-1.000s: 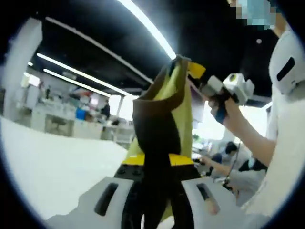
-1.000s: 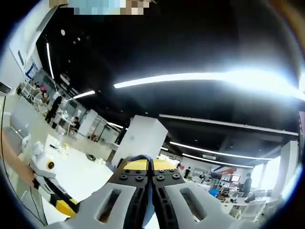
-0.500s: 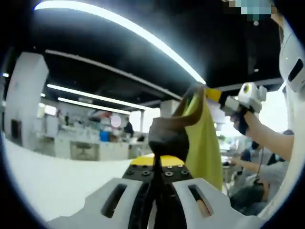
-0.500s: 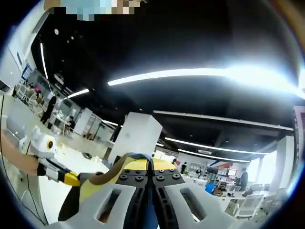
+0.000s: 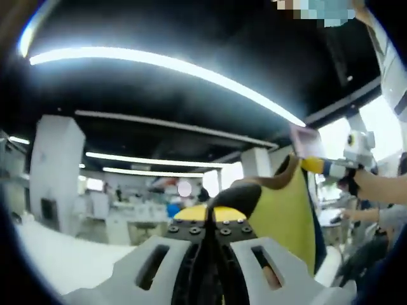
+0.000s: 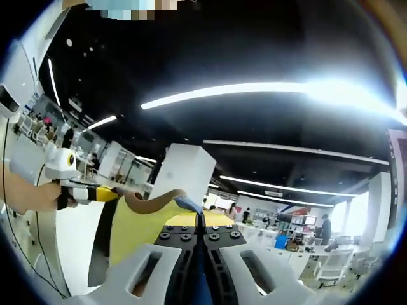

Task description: Fold the garment on the visible template until the final outline fits inside the template.

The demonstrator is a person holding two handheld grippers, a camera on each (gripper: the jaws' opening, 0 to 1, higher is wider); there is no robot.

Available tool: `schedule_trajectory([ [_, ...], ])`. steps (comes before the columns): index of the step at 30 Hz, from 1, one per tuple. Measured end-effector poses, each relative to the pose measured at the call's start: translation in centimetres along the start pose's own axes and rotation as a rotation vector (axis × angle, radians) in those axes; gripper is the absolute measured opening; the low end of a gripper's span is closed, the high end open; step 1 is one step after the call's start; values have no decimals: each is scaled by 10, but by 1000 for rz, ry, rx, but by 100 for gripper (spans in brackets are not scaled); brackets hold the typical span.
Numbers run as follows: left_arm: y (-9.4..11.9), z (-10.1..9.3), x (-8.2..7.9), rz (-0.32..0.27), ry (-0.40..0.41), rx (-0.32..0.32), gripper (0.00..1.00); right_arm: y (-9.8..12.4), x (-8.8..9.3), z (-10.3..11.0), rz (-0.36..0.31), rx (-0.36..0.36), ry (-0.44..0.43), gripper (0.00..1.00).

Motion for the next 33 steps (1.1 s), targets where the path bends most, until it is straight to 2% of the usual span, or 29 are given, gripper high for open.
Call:
schedule_trajectory([
  [8, -1, 2, -14, -34, -44, -9, 0, 10, 2, 3, 7, 9, -19, 1],
  [10, 1, 0, -17, -31, -71, 2, 0, 13, 1, 4, 5, 11, -24, 1],
  [17, 17, -8, -15, -6, -91, 30, 0, 25, 2, 11, 25, -1, -34, 1],
  [20, 25, -12, -11, 32, -142, 49, 0, 32, 7, 15, 46, -6, -63, 1],
  [25, 30, -12, -4, 62, -104, 46, 0, 36, 20, 22, 91, -16, -87, 1],
  [29, 32, -12, 6, 101, -111, 36, 0, 34, 30, 26, 116, -17, -114, 1],
  [33, 33, -14, 27, 174, -141, 43, 0, 31, 57, 26, 176, -2, -126, 1],
])
Point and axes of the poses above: the point that each gripper's makers call its tool centre point, and the gripper's own axes: y roughly backward along the fingers, z roughly to its left, x roughly out of its underside, the point moved 6 cm from there along y, roughly backward along the fingers, and after that the axes turned 8 degrees about -y, right-handed, at the moved point
